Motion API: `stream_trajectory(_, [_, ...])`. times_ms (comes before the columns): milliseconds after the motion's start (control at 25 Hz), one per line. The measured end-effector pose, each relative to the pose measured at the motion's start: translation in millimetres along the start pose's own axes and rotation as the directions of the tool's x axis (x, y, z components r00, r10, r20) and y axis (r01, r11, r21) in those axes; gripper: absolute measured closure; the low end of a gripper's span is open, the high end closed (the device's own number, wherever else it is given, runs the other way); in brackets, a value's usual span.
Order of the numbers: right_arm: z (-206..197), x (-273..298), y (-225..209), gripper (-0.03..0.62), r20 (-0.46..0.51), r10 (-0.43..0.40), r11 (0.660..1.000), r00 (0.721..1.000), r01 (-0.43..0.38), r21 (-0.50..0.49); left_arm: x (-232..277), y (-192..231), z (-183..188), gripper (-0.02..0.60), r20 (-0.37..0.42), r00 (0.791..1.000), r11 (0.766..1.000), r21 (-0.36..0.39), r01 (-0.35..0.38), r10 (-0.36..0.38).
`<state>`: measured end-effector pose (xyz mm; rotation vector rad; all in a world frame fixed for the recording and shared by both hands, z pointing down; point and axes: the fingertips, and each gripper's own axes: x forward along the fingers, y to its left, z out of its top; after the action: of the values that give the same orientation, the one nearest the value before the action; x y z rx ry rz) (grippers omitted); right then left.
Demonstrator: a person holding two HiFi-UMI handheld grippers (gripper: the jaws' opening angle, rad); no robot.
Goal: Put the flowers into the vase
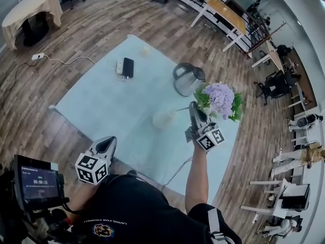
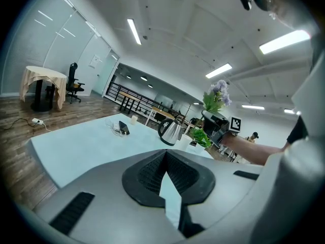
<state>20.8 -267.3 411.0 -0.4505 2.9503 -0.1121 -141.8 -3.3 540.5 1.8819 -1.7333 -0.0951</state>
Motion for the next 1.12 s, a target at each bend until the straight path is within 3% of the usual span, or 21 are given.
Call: stream_trajectory(1120, [-72, -2, -3, 0.563, -0.134, -0.151, 0.988, 0.979, 0.147, -0.041, -3, 7, 0, 0.575, 0.009, 1.000, 1.000, -0.008, -0.012, 0.012])
